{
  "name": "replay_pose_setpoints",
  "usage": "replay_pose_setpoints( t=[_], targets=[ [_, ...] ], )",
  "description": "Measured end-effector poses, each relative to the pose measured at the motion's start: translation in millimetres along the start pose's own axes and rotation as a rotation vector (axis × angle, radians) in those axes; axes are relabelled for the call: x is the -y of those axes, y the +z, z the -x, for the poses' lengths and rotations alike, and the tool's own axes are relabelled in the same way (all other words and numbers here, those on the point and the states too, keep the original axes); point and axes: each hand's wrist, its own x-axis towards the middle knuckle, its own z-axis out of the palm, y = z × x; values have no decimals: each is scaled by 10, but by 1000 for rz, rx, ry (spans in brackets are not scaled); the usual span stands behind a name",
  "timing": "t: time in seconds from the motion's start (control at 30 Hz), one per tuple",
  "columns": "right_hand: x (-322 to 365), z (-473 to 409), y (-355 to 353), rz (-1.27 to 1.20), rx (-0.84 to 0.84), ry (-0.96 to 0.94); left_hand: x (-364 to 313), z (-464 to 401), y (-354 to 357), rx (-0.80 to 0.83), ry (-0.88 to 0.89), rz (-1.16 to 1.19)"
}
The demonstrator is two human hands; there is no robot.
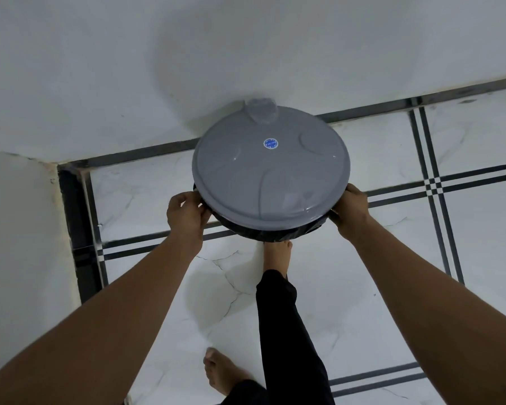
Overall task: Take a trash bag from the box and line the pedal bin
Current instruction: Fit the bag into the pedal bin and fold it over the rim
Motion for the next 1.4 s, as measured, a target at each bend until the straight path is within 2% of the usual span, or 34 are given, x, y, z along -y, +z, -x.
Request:
replay_pose_setpoints(
  t=[0.17,0.3,0.43,0.53,0.63,0.73,0.93,1.0,1.1,1.2,1.27,1.33,1.4],
  targets=[
    [-56,31,-14,-126,71,46,35,37,10,53,-2,45],
    [-112,92,-34,-168,104,63,107,139,-67,58,-65,-56],
    [-193,117,-55,-170,169,42,275,231,-194,213,-100,-114],
    [-253,102,-73,-182,154,19,372,238,-253,286,-13,-201],
    [-269,95,-64,-211,101,48,404,225,-239,221,75,-224],
    [-217,136,-43,-130,51,96,403,167,-222,170,125,-292],
    [-118,231,-16,-209,78,192,398,174,-147,48,373,-701],
    [-99,236,-23,-213,110,200,366,157,-117,47,395,-798],
    [-67,252,-20,-233,146,205,273,85,-55,14,273,-781],
    [-70,239,-21,-293,155,196,137,117,-8,36,-44,-302],
    [-79,230,-34,-340,155,206,114,196,-55,87,-188,-46],
    [-108,220,-53,-362,154,246,167,259,-124,136,-247,-15],
    [-101,230,2,-253,100,273,216,297,-142,163,-321,-18]
  ],
)
